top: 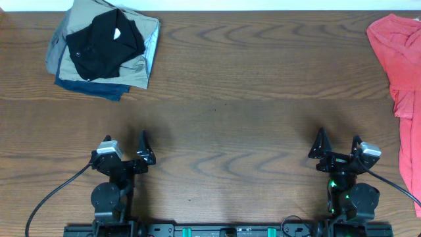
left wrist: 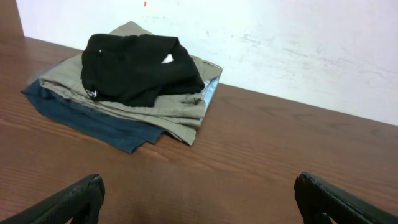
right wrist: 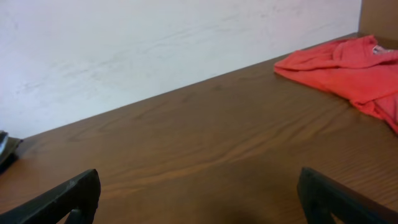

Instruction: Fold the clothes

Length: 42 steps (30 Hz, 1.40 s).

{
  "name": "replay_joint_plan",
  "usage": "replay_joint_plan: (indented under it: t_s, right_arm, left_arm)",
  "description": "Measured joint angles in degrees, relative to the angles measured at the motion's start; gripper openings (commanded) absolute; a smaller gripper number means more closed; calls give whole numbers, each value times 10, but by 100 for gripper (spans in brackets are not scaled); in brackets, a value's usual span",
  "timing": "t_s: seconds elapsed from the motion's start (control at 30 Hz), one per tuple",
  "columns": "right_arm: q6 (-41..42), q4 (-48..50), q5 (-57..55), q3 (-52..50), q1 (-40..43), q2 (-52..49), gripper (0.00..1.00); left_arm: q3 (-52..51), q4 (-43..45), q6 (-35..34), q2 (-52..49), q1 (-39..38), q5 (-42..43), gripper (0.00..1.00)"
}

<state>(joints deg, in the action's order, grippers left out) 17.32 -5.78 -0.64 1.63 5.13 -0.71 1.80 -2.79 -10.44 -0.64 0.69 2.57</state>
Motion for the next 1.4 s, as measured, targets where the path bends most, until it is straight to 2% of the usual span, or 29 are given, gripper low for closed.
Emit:
replay_joint_plan:
  t_s: [0.13,0.33,0.47,1.4]
  right_arm:
    - [-24,0,-7,0,0,0,99]
    - [-121,0,-7,0,0,0,99]
    - [-154,0,-6,0,0,0,99]
    - [-178,0,-6,0,0,0,99]
  left_arm:
    - [0,0,0,0,0,0,98]
    - [0,0,0,0,0,0,98]
    - [0,0,0,0,0,0,98]
    - [0,0,0,0,0,0,98]
